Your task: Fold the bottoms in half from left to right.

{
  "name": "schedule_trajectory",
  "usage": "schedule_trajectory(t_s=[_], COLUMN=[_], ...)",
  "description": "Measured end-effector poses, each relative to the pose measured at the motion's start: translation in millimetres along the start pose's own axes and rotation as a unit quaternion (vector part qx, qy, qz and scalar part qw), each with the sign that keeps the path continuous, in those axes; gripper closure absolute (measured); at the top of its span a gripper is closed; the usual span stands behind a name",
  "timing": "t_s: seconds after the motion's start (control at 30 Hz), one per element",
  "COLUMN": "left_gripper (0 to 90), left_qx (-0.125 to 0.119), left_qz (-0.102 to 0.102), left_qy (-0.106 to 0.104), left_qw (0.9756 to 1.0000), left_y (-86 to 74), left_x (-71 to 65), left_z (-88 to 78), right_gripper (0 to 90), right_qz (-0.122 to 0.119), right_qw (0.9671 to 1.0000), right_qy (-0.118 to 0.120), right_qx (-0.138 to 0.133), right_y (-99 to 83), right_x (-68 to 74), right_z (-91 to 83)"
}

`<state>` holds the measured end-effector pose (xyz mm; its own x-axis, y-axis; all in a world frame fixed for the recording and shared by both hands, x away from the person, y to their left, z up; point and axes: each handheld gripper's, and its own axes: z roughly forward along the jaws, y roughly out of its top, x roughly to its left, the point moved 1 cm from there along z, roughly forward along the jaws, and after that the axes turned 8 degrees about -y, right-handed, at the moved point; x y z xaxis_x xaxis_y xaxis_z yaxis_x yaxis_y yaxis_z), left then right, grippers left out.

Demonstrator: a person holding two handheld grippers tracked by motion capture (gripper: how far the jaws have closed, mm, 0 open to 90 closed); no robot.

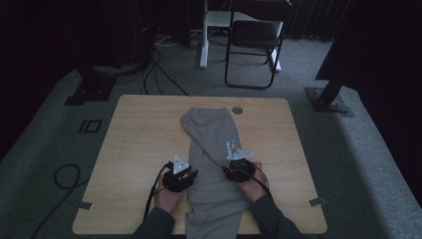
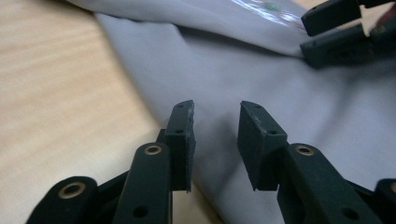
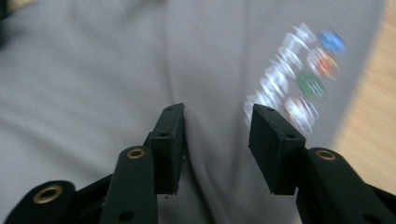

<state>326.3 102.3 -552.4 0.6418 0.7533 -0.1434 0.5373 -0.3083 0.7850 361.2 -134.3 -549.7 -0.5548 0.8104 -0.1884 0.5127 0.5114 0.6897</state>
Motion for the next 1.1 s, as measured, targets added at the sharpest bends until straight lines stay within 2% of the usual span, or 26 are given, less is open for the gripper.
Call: schedule_trajectory(t_s=[0.1, 0.2, 0.33, 0.37, 0.4, 0.43, 0.47, 0.5, 0.53, 0.57, 0.6, 0.63, 0.67, 0.7, 0.73, 0.8, 0.83, 0.87, 0.9, 1.0, 1.1], left_gripper=[66.5, 68.1, 72.3, 72.9, 74.7, 75.8, 75.8, 76.1, 76.5, 76.5, 76.5, 76.5, 76.5, 76.5, 76.5, 76.4, 76.3, 75.9, 74.9, 69.1, 64.7], left_qx=[0.003, 0.010, 0.021, 0.020, 0.020, 0.020, 0.021, 0.021, 0.021, 0.021, 0.021, 0.020, 0.020, 0.019, 0.021, 0.020, 0.022, 0.022, 0.020, 0.017, 0.010], left_qz=[-0.008, -0.012, -0.015, -0.015, -0.017, -0.017, -0.016, -0.016, -0.009, -0.009, -0.009, -0.010, -0.010, -0.009, -0.005, -0.003, 0.000, 0.000, -0.003, -0.003, -0.004], left_qy=[0.010, 0.012, 0.017, 0.017, 0.018, 0.018, 0.019, 0.019, 0.020, 0.020, 0.020, 0.020, 0.020, 0.020, 0.019, 0.020, 0.021, 0.021, 0.019, 0.008, 0.005], left_qw=[0.9999, 0.9998, 0.9995, 0.9995, 0.9995, 0.9995, 0.9995, 0.9995, 0.9995, 0.9996, 0.9996, 0.9995, 0.9996, 0.9996, 0.9996, 0.9996, 0.9995, 0.9995, 0.9996, 0.9998, 0.9999], left_y=[6.8, 8.8, 6.5, 6.1, 6.2, 6.2, 6.2, 6.2, 5.5, 5.2, 5.2, 5.1, 5.1, 5.2, 5.5, 5.5, 5.4, 5.4, 5.3, 6.4, 10.0], left_x=[9.1, 13.1, 13.8, 13.8, 13.7, 13.7, 13.5, 13.5, 12.2, 12.0, 12.0, 12.0, 11.8, 11.5, 10.8, 10.1, 9.6, 9.6, 10.1, 12.5, 14.7], left_z=[7.9, 14.3, 20.2, 20.1, 19.9, 19.9, 19.9, 19.9, 19.4, 19.3, 19.3, 19.2, 19.4, 19.7, 20.0, 20.5, 20.3, 20.3, 20.4, 20.3, 20.1], right_gripper=[53.4, 52.7, 51.8, 54.2, 61.2, 61.2, 70.3, 70.3, 84.0, 85.6, 85.6, 86.4, 86.2, 86.2, 85.3, 84.9, 81.4, 81.4, 77.8, 73.9, 71.2], right_qz=[-0.034, -0.053, -0.067, -0.068, -0.067, -0.067, -0.059, -0.059, -0.001, 0.016, 0.016, 0.034, 0.077, 0.077, 0.098, 0.101, 0.106, 0.106, 0.111, 0.122, 0.122], right_qw=[0.9994, 0.9985, 0.9976, 0.9976, 0.9975, 0.9975, 0.9979, 0.9979, 0.9995, 0.9992, 0.9992, 0.9986, 0.9965, 0.9965, 0.9949, 0.9945, 0.9931, 0.9931, 0.9922, 0.9913, 0.9913], right_qy=[-0.005, -0.010, -0.013, -0.016, -0.022, -0.022, -0.026, -0.026, -0.031, -0.037, -0.037, -0.039, -0.030, -0.030, -0.025, -0.029, -0.048, -0.048, -0.053, -0.045, -0.046], right_qx=[-0.009, -0.013, 0.002, 0.005, 0.008, 0.008, 0.010, 0.010, 0.002, -0.004, -0.004, -0.008, -0.008, -0.008, -0.005, 0.002, 0.016, 0.016, 0.021, 0.019, 0.017], right_y=[20.1, 39.3, 57.2, 59.8, 61.8, 61.8, 63.2, 63.2, 62.0, 59.2, 59.2, 55.4, 46.5, 46.5, 38.4, 33.9, 25.0, 25.0, 16.7, 10.7, 11.8], right_x=[12.2, 19.0, 23.2, 23.0, 21.3, 21.3, 17.4, 17.4, -7.6, -17.4, -17.4, -28.3, -50.0, -50.0, -64.4, -69.9, -76.8, -76.8, -81.3, -85.3, -85.5], right_z=[12.7, 26.0, 46.5, 49.8, 51.7, 51.7, 52.0, 52.0, 43.6, 39.7, 39.7, 36.3, 32.3, 32.3, 32.6, 34.0, 37.3, 37.3, 39.9, 39.4, 38.1])
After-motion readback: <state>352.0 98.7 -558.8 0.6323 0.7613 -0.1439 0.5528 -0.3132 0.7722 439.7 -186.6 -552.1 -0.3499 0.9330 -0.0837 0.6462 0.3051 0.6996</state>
